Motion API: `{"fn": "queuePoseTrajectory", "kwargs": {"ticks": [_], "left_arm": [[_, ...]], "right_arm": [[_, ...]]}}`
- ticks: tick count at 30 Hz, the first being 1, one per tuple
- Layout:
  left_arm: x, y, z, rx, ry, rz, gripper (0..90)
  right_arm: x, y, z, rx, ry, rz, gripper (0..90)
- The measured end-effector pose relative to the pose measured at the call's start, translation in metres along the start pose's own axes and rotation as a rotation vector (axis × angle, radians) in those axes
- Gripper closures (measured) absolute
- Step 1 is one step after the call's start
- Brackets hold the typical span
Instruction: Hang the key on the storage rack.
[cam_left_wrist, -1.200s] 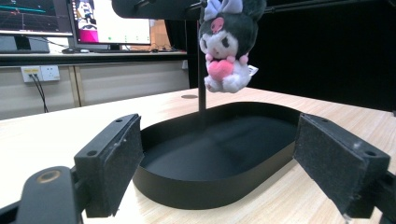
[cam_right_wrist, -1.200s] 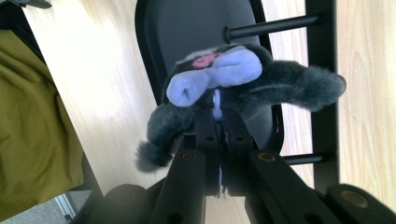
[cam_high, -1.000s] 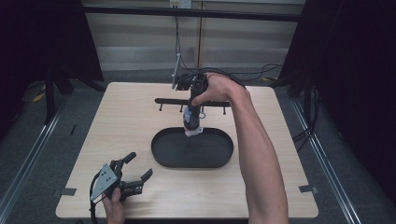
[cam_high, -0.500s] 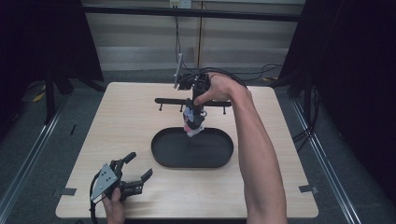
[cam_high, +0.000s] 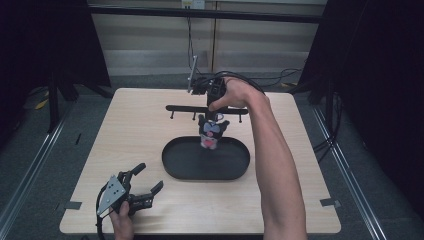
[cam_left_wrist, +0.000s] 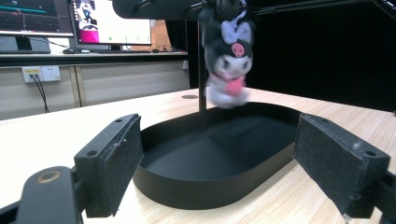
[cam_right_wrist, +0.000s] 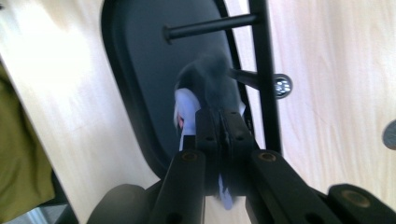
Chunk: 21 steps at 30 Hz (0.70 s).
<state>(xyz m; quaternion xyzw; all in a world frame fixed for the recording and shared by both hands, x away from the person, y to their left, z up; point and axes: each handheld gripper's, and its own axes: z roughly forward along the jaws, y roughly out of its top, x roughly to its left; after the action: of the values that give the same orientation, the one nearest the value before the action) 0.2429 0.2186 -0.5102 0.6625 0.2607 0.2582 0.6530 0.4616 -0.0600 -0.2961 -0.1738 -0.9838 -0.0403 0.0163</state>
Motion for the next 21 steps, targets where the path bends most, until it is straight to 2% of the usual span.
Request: {"fn": "queuePoseTrajectory", "kwargs": {"ticks": [7,10,11,14,17,21], "left_arm": [[0.0,0.0,0.0,-0.002,0.0,-0.007,15.3],[0.0,0.0,0.0,0.0,0.0,-0.005,15.4],[-0.001,0.0,0.0,-0.002,-0.003,-0.014,15.3],[0.0,0.0,0.0,-0.001,-0.001,-0.007,15.4],[-0.001,0.0,0.001,-0.006,-0.003,-0.02,15.4],[-0.001,0.0,0.001,-0.006,-0.004,-0.023,15.4]], "right_arm": [[-0.002,0.001,0.002,-0.012,0.002,0.003,86.9],[-0.002,0.001,-0.001,-0.036,-0.009,0.002,85.5],[-0.002,0.002,-0.002,-0.038,-0.007,0.003,85.1],[-0.001,0.001,-0.005,-0.038,-0.012,0.006,85.1],[0.0,0.0,-0.006,-0.048,-0.016,0.023,79.4],[0.002,-0.004,-0.011,-0.087,-0.014,0.037,77.6]]}}
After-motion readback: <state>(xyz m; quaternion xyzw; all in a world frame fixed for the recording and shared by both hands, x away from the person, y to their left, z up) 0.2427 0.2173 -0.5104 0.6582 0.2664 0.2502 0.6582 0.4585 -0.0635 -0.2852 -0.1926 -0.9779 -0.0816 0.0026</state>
